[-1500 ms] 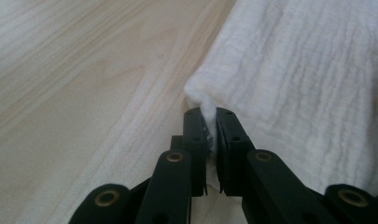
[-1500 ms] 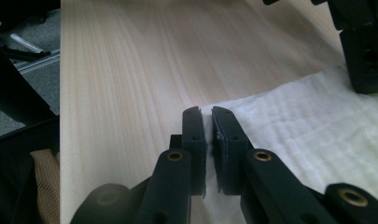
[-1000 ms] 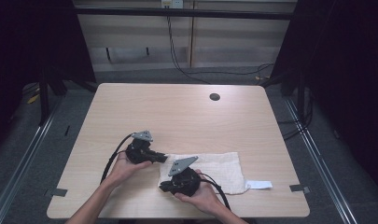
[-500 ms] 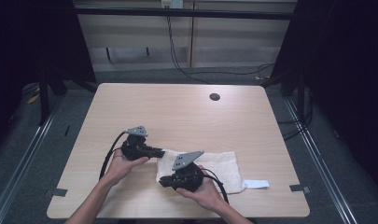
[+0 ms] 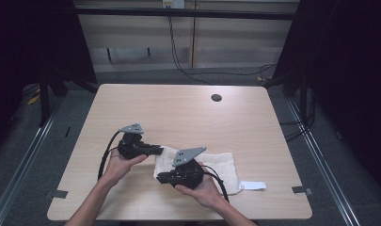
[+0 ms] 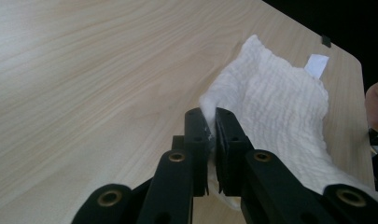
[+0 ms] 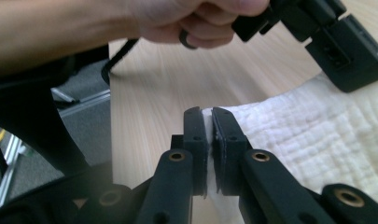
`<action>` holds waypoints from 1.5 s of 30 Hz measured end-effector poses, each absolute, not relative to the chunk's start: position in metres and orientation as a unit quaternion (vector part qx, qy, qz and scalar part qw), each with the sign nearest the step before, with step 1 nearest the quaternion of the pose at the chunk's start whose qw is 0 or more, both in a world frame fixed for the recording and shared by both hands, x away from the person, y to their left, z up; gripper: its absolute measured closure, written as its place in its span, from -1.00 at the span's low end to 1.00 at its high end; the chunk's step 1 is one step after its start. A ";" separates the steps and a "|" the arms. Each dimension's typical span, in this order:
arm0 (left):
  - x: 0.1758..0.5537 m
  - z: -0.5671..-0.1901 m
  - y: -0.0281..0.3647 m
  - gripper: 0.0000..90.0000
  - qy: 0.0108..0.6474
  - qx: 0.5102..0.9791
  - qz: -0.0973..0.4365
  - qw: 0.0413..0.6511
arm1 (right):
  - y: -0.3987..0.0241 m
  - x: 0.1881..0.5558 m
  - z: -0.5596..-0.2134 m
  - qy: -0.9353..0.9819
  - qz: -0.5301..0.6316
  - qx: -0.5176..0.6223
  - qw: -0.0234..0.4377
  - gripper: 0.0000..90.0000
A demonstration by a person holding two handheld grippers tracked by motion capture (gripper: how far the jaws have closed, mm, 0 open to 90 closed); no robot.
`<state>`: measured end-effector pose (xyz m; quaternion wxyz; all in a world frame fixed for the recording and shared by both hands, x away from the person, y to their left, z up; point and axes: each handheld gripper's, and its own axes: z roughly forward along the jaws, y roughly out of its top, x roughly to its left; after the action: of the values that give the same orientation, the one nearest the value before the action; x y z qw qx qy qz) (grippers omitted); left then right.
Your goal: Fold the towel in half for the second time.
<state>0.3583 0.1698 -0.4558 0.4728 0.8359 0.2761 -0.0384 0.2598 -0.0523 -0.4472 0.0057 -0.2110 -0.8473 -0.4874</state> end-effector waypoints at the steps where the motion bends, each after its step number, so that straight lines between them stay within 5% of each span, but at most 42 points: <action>1: 0.358 -0.455 0.171 0.89 0.276 0.837 -0.037 0.471 | -0.050 0.259 -0.447 -0.851 -0.483 -0.208 0.005 0.89; 29: 0.359 -0.413 0.206 0.88 0.285 0.838 -0.007 0.466 | -0.026 0.268 -0.404 -0.825 -0.534 -0.184 -0.001 0.90; 45: 0.364 -0.424 0.165 0.88 0.272 0.846 -0.025 0.459 | -0.055 0.259 -0.410 -0.827 -0.523 -0.205 -0.015 0.90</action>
<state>0.3640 0.1650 -0.4238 0.4586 0.8455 0.2723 -0.0251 0.2594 -0.0548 -0.4101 -0.0148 -0.2046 -0.8273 -0.5229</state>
